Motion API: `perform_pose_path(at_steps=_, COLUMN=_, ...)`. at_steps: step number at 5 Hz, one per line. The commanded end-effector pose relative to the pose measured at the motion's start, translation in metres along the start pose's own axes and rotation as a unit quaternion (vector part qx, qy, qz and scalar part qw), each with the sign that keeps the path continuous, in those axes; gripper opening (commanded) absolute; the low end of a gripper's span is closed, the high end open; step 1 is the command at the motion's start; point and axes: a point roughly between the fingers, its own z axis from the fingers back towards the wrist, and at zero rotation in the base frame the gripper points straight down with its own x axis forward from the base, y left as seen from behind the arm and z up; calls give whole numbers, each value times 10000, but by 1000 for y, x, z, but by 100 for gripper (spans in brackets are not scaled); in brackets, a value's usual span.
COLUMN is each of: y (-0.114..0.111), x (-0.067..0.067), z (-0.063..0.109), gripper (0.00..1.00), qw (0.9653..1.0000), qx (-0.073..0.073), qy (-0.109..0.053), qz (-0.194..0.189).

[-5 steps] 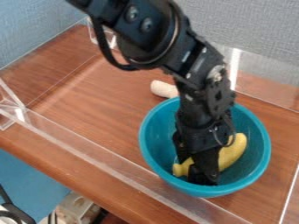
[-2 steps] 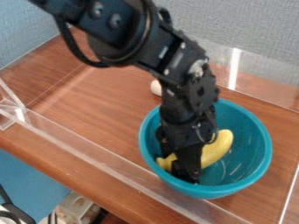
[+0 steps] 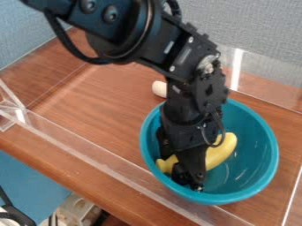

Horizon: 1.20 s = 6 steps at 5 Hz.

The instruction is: Remove the yellow object from the blue bowl and put it on the table

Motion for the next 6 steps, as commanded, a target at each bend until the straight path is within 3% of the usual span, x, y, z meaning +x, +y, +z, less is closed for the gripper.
perform_pose_path(at_steps=1, y=-4, x=8, z=15, gripper=0, qw=9996, qx=125, qy=-230, qz=-112)
perform_pose_path(at_steps=3, y=-15, x=18, z=35, gripper=0, qw=9988, qx=264, qy=-254, qz=312)
perform_pose_path(at_steps=5, y=15, x=9, z=65, gripper=0, qw=9989, qx=298, qy=-350, qz=-64)
perform_pose_path(at_steps=6, y=43, x=0, z=83, gripper=0, qw=9985, qx=364, qy=-395, qz=-90)
